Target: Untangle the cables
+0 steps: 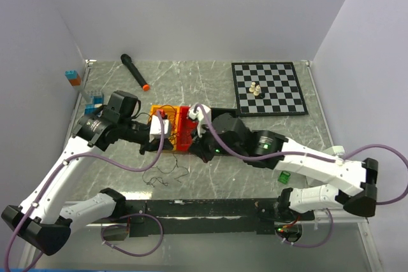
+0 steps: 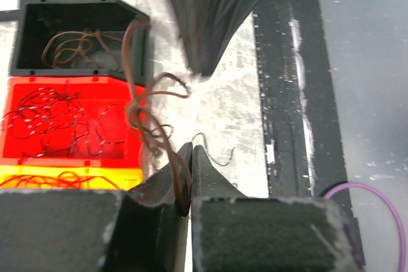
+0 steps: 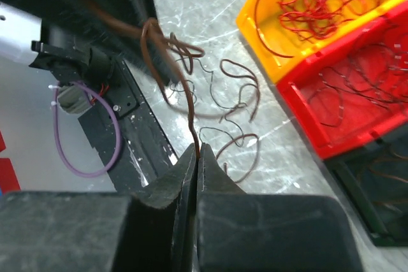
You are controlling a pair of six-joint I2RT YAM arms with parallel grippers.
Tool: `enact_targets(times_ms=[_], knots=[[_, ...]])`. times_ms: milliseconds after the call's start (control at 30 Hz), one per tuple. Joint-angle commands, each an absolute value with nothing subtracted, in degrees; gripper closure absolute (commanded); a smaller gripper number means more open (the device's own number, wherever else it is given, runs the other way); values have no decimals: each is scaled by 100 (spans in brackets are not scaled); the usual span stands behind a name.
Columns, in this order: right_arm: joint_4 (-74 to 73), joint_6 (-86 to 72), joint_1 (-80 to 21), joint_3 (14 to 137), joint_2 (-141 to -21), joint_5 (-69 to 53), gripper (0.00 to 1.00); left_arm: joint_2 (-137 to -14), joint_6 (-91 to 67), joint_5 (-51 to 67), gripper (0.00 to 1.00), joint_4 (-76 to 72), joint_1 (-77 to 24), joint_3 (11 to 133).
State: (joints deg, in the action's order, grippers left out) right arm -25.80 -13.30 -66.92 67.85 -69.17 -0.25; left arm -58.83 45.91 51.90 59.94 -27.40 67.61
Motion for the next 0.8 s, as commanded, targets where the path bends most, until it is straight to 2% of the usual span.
enact_targets(times_ms=[0, 200, 433, 467, 633, 767], knots=[[-3128, -1178, -6688, 7189, -6346, 229, 100, -5748, 4158, 4914, 87, 5512, -2716, 6759], [-3410, -1108, -6688, 7453, -6196, 246, 100, -5731, 3797, 4799, 60, 5107, -2690, 6504], [-3612, -888, -6688, 8103, -6416, 44, 100, -5704, 3262, 5229, 52, 4563, -2672, 6091], [-3638, -870, -6688, 8208, -6451, 44, 100, -5704, 3174, 5264, 42, 4422, -2672, 6039], [-3630, -861, -6688, 8472, -6539, -263, 100, -5774, 2559, 5327, 30, 3614, -2584, 5705], [-3533, -905, -6697, 8481, -6521, -465, 100, -5897, 1830, 5404, 29, 2884, -2348, 5581]])
